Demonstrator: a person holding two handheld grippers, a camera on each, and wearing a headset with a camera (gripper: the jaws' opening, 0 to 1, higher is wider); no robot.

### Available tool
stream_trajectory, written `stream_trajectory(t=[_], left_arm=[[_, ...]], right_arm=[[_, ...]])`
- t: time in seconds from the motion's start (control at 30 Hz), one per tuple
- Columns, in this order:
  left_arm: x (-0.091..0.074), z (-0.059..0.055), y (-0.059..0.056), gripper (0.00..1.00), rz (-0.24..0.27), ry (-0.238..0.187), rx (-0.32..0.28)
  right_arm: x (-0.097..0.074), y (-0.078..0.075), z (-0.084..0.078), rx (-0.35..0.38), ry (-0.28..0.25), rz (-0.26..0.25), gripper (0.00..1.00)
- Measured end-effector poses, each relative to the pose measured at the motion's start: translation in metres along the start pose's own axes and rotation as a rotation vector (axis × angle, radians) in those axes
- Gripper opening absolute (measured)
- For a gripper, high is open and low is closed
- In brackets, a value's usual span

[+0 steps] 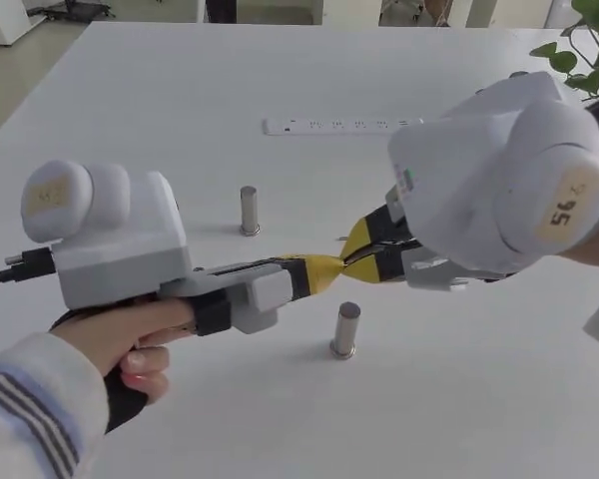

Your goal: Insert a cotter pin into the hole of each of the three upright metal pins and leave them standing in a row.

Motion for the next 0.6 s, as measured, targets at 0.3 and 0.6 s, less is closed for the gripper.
stream_trajectory(t=[0.3,0.6], left_arm=[[-0.0037,-0.0016,-0.002,0.0,-0.004,0.03,0.02],[-0.007,-0.0009,-0.0003,0.0,0.0,0.026,0.049]], right_arm=[[-0.0009,0.0026,0.0033,0.005,-0.014,0.006,0.0],[-0.0003,0.0013,0.0054,0.033,-0.032,0.004,0.0]])
Point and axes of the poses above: the centre of the closed fingertips' face, and the gripper's own axes: x roughly forward along the fingers, y roughly to its left, z roughly out of its top, the point moved 4 cm from there along -x, roughly backward along the fingers, and after that the axes turned 14 degrees about y, right-handed, at the moved point
